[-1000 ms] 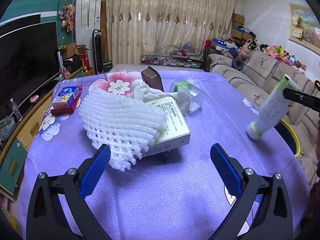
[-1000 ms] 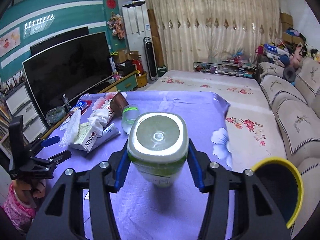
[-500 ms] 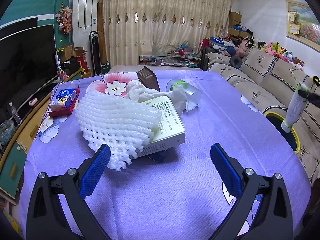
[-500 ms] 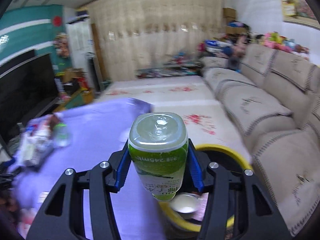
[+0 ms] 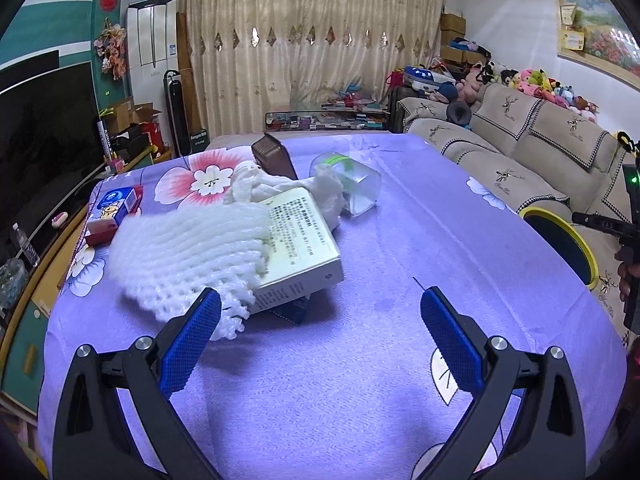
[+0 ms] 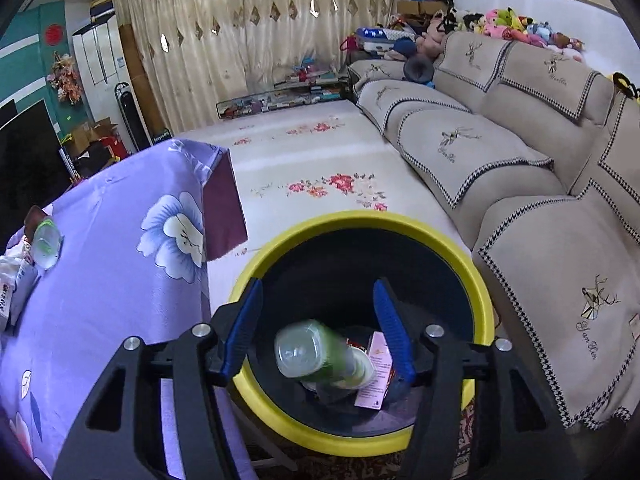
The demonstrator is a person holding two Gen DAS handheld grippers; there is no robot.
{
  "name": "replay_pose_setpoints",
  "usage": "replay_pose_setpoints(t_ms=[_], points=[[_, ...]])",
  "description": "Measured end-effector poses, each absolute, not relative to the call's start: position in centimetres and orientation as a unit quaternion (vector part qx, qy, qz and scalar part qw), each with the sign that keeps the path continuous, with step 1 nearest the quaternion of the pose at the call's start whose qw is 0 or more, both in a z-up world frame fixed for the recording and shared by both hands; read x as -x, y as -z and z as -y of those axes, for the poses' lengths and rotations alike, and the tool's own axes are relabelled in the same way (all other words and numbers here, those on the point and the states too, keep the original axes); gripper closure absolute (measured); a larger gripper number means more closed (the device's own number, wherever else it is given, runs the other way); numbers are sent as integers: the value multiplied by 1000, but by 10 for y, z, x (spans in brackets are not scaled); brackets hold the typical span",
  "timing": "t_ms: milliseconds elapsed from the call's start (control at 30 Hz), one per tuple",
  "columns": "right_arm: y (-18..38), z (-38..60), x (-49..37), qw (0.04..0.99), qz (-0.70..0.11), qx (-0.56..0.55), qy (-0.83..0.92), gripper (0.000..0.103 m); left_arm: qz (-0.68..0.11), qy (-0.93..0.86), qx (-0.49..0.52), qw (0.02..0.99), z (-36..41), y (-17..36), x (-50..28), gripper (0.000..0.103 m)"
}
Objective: Collect trash
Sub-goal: 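Carry the bottle over the yellow bin and open the right gripper, then grasp the clear plastic cup with green band using the left gripper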
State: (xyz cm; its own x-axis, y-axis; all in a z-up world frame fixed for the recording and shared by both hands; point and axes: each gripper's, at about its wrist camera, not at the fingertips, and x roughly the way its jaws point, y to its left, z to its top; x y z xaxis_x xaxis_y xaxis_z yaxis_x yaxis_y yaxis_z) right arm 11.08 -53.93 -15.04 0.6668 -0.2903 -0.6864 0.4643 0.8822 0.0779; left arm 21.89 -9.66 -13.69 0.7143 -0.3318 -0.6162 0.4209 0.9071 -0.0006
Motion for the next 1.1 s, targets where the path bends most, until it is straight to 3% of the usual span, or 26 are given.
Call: replay_pose_setpoints(t_ms=[533,867,1100], points=[[143,521,-112,916,-340,-118,176,46,-375,223,-41,899,145,108,-262,5],[144,517,-112,918,-340,-115,166,45,-403,180,-31,897,199,90,-335,5],[149,516,-112,918,-344,-118,158,45,-477,155,10,865,219,119,-399,21]])
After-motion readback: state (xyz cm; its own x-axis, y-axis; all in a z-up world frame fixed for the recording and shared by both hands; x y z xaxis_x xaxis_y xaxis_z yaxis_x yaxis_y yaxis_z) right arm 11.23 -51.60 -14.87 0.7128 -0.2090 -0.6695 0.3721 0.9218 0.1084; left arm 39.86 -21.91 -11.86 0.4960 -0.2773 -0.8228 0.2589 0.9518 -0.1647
